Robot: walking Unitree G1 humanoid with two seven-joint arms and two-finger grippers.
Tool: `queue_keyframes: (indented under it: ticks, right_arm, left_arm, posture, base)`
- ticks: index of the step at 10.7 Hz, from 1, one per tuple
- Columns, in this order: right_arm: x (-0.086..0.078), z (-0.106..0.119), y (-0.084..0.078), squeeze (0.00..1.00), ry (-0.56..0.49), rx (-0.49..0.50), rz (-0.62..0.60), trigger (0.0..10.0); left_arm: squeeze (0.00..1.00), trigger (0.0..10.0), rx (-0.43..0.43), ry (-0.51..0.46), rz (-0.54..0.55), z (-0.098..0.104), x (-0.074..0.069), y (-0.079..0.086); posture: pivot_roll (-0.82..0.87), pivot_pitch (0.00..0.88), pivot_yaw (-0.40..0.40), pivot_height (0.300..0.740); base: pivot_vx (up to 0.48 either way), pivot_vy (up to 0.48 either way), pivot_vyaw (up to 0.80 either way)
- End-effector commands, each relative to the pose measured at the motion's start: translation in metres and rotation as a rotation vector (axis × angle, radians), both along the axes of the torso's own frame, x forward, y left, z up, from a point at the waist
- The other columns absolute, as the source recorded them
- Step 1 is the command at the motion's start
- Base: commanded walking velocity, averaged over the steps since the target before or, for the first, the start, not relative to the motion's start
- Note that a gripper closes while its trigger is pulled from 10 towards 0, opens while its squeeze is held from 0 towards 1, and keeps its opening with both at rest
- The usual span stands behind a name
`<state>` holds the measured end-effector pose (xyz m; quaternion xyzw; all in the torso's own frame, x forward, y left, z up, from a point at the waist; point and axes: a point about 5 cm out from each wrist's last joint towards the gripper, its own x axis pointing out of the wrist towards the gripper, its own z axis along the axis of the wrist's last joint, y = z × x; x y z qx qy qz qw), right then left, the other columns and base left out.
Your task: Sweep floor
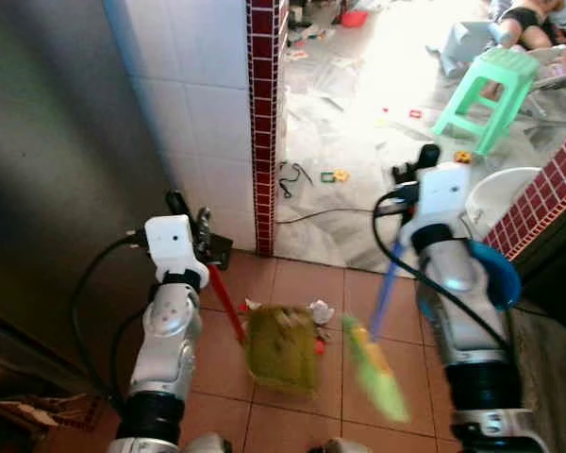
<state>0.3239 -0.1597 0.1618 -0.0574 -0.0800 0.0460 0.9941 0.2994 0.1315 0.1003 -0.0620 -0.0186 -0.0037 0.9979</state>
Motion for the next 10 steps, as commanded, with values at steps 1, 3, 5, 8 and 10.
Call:
queue_keyframes:
  ticks: [1, 3, 5, 8, 10]
  right_arm:
    - [0.005, 0.013, 0.002, 0.0, -0.042, 0.02, -0.005, 10.0]
    - [0.016, 0.023, 0.006, 0.0, -0.055, 0.096, 0.002, 10.0]
    - [0.025, 0.037, 0.013, 0.0, -0.069, 0.139, 0.041, 10.0]
    - [0.037, 0.058, 0.021, 0.0, -0.015, 0.336, 0.074, 10.0]
    - [0.039, 0.061, 0.014, 0.0, -0.005, 0.365, 0.055, 10.0]
  left_arm:
    - [0.0, 10.0, -0.028, -0.062, -0.021, 0.017, 0.002, -0.004]
    - [0.0, 10.0, -0.065, -0.041, -0.037, 0.017, 0.003, -0.008]
    - [0.0, 10.0, -0.055, -0.016, -0.048, 0.014, 0.003, -0.01]
    - [0.0, 10.0, -0.041, 0.058, -0.001, 0.002, 0.006, -0.007]
    - [0.0, 10.0, -0.044, 0.083, 0.011, 0.0, 0.007, -0.006]
  posture:
    - [-0.06, 0.011, 0.002, 0.74]
    - [-0.07, 0.002, 0.013, 0.74]
    - [-0.07, 0.0, 0.009, 0.74]
    - [-0.07, 0.0, 0.009, 0.74]
    - [-0.08, 0.0, 0.015, 0.74]
  base:
    - [0.0, 0.0, 0.0]
    - [0.0, 0.0, 0.0]
    - [0.0, 0.0, 0.0]
    - [0.0, 0.0, 0.0]
    - [0.0, 0.0, 0.0]
